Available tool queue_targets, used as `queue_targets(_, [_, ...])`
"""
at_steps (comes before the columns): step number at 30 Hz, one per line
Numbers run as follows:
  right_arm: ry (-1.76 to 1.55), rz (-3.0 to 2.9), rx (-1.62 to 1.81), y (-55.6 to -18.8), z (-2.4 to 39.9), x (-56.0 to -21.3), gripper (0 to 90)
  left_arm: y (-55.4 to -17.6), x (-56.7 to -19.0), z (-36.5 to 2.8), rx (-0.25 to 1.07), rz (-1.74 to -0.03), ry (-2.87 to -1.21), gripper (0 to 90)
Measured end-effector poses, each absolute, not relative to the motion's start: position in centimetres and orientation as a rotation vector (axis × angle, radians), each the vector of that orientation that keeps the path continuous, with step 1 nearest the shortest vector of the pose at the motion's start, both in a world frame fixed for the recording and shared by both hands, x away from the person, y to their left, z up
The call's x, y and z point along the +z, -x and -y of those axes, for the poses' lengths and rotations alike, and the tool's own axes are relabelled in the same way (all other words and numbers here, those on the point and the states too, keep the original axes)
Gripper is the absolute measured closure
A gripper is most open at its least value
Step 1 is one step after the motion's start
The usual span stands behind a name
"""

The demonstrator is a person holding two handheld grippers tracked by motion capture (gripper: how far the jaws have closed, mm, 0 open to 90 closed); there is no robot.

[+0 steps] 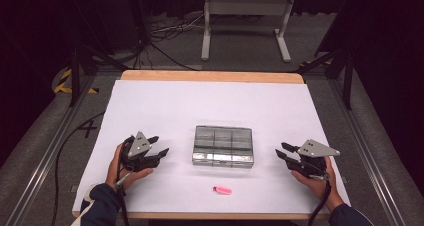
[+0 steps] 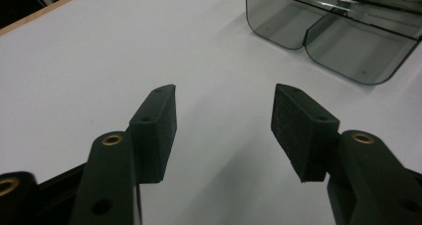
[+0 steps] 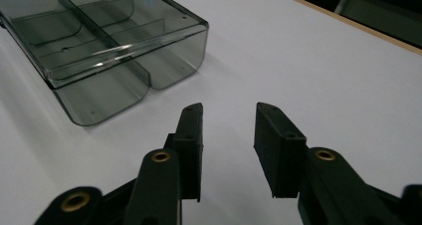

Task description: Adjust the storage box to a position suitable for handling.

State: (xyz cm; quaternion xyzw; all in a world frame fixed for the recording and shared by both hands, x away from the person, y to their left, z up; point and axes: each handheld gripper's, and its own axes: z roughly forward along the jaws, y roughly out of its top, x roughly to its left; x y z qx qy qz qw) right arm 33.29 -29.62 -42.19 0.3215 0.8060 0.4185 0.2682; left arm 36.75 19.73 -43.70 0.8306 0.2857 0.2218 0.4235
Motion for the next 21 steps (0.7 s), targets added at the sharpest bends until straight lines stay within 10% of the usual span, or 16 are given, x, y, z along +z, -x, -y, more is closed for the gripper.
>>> queue_targets(9, [-0.849,-2.267,1.146,-35.4,26.6,-42.5,74.4,-39.1,-43.8,-15.8,0.501,-0.690,-2.136,74.2])
queue_targets(21, [-0.862,-2.318,1.106,-37.6,24.5,-43.3,87.2,-41.3,-44.4,-13.8,0.473,-0.726,-2.164,86.7])
